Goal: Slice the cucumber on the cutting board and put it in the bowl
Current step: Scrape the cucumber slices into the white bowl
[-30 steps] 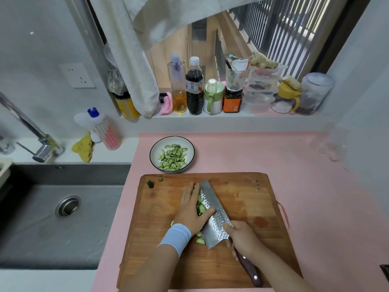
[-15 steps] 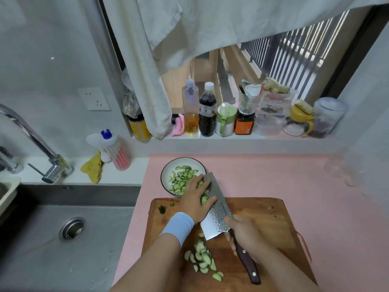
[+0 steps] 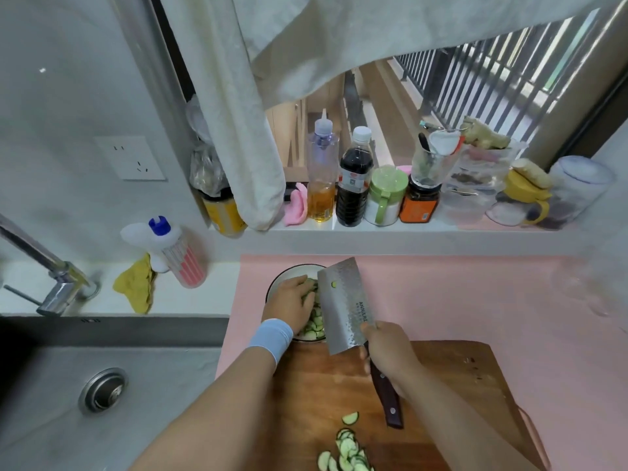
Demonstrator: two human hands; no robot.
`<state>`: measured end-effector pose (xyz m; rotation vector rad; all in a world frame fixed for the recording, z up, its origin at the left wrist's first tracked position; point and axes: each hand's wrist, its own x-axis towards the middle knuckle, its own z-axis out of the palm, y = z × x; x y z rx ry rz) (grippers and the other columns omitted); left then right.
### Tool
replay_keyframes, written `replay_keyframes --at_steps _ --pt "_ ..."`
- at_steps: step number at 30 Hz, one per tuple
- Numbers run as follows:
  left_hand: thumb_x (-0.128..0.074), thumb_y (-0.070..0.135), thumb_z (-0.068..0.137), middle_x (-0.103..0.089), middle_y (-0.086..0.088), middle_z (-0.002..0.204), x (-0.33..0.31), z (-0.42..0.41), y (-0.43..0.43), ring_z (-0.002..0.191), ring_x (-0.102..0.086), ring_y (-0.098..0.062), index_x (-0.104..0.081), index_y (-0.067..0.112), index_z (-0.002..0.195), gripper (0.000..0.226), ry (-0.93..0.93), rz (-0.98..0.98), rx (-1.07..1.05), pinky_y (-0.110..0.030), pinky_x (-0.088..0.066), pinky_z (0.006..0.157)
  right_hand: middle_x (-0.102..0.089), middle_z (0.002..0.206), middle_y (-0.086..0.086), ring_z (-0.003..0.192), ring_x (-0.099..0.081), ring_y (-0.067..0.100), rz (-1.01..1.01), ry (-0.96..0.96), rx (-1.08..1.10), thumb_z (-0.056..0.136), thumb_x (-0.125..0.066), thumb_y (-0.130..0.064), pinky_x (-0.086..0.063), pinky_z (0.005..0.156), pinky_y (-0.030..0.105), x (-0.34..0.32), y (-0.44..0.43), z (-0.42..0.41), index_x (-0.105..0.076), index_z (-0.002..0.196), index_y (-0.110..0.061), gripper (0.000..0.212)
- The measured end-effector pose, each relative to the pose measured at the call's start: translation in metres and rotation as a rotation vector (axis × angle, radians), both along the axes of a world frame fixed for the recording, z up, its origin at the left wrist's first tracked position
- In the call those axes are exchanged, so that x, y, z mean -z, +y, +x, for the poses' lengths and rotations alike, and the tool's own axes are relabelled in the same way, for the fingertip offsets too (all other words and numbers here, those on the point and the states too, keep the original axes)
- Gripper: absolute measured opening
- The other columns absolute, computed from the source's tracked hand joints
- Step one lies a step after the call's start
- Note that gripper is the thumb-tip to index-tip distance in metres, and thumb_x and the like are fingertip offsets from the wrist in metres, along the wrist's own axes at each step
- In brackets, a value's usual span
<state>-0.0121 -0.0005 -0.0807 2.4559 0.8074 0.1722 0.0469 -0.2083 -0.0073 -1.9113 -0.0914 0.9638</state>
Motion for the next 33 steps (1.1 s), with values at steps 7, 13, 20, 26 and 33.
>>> replay_keyframes --at_steps 7,13,20,26,33 --pt "-0.033 0.039 0.098 -0.045 0.004 0.149 0.001 0.0 -0.016 0.14 -0.033 -0.015 -0.051 0.018 0.142 0.051 -0.21 0.185 0.276 -0.022 -0.015 0.117 -0.058 0.059 0.01 0.04 -0.048 0.023 -0.042 -0.04 -0.048 0.103 -0.045 -0.023 -0.039 0.049 0.028 0.008 0.01 0.001 -0.059 0.086 -0.004 0.03" --pt "-0.041 0.03 0.097 -0.054 0.003 0.141 0.014 -0.017 -0.004 0.134 -0.04 -0.022 -0.069 0.016 0.118 0.038 0.018 0.351 0.165 -0.034 -0.031 0.113 -0.061 0.064 0.011 0.042 -0.053 0.024 -0.102 -0.119 -0.056 0.102 -0.043 -0.024 -0.042 0.052 0.03 0.011 0.006 0.001 -0.063 0.1 0.002 0.032" --pt "-0.047 0.025 0.094 -0.053 -0.003 0.141 -0.002 -0.048 -0.034 0.131 -0.044 -0.024 -0.062 0.015 0.129 0.04 -0.212 0.142 0.039 -0.034 -0.034 0.112 -0.063 0.062 0.013 0.043 -0.053 0.025 -0.096 -0.184 -0.078 0.103 -0.044 -0.027 -0.044 0.045 0.029 -0.002 -0.021 -0.01 -0.065 0.093 0.003 0.038" --pt "-0.04 0.05 0.09 -0.05 0.009 0.137 -0.002 -0.097 -0.107 0.127 -0.044 -0.014 -0.054 0.028 0.133 0.05 -0.146 0.106 0.079 -0.028 -0.037 0.105 -0.062 0.064 0.009 0.042 -0.053 0.021 -0.114 -0.259 -0.128 0.106 -0.042 -0.028 -0.044 0.044 0.029 0.002 -0.092 -0.031 -0.062 0.093 -0.002 0.036" --pt "-0.048 0.094 0.058 0.003 0.014 0.162 0.029 -0.143 -0.185 0.149 0.007 -0.011 0.0 0.034 0.155 0.124 0.111 0.157 0.428 -0.039 -0.002 0.121 -0.063 0.067 0.007 0.044 -0.052 0.02 -0.134 -0.215 -0.16 0.107 -0.041 -0.029 -0.043 0.045 0.03 0.034 -0.183 -0.048 -0.061 0.093 -0.006 0.034"
